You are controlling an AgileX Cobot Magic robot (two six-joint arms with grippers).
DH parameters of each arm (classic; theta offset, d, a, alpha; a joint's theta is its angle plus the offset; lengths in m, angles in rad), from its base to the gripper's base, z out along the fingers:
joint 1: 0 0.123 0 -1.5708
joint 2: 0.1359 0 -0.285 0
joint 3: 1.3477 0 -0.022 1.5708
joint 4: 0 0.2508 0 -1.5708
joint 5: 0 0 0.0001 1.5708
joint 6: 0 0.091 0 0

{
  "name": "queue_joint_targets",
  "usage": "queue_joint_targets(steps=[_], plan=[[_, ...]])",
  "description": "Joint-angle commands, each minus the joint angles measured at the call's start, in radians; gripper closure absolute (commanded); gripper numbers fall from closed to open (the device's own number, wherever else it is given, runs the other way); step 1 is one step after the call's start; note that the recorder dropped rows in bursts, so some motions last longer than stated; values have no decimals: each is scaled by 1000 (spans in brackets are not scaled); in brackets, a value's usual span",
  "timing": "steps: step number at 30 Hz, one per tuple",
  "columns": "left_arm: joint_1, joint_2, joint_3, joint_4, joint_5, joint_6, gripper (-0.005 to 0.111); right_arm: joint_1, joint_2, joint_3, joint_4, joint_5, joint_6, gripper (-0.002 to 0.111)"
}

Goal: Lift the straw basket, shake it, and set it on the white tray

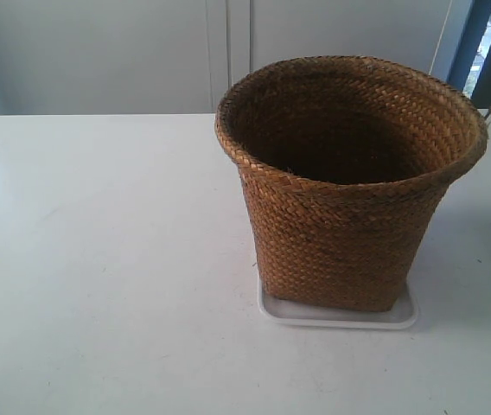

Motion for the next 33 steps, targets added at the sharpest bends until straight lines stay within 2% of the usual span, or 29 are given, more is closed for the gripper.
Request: queue_joint_targets(steps=[1, 18, 24, 33], plan=[[0, -4, 7, -5, 5, -5, 107, -7, -5, 5, 2, -7, 0, 108], [0, -4, 7, -5, 5, -3, 107, -15, -28, 5, -21, -7, -19, 108], [0, -4, 7, -5, 5, 0, 107, -20, -149, 15, -50, -14, -19, 108], [0, -4, 7, -3, 5, 0, 107, -49, -427, 169, -46, -61, -19, 108]])
